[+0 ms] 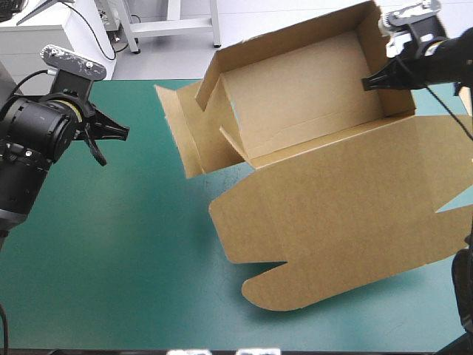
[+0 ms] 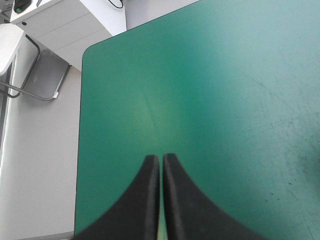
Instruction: Fold the box
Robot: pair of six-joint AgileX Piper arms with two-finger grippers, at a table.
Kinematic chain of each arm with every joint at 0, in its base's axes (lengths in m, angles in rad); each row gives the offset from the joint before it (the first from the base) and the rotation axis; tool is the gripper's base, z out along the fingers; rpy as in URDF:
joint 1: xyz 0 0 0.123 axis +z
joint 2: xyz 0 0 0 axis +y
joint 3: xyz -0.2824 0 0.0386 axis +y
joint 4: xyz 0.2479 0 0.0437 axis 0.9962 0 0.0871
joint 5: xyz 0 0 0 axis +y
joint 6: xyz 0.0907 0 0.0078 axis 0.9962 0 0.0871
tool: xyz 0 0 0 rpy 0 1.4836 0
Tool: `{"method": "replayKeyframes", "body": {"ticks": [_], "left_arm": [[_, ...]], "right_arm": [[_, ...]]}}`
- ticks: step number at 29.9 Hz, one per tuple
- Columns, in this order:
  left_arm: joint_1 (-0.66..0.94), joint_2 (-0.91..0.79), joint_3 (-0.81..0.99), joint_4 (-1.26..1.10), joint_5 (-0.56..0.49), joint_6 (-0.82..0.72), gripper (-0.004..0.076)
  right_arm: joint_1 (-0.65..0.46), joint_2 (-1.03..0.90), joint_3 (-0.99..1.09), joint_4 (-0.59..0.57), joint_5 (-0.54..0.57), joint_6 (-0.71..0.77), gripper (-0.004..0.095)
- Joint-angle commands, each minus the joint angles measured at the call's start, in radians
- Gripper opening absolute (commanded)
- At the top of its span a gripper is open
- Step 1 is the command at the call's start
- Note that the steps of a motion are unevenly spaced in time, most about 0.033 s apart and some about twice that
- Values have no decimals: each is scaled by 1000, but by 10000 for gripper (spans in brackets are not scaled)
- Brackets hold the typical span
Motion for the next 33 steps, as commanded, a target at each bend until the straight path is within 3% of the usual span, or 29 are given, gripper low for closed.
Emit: {"method": "replayKeyframes", "body": {"ticks": [1,7,12,19,25,33], "left_arm": [[0,-26,16,52,-88,-17,7],[0,-15,92,230,-148,-188,7],[0,26,144,237,-272,-211,8],[0,105,144,-21,-462,-214,16],[0,120,144,-360,-581,-54,16],[0,120,144,-812,-536,296,16]], "right_arm": [[-110,-83,-35,167,-4,-39,-21],[-251,-92,-35,293,-4,-53,-21],[-258,-92,-23,348,-4,-81,-21],[-258,-92,45,387,-4,-97,-21],[-258,-92,64,367,-4,-101,-21],[-258,-92,64,358,-4,-110,-21]]}}
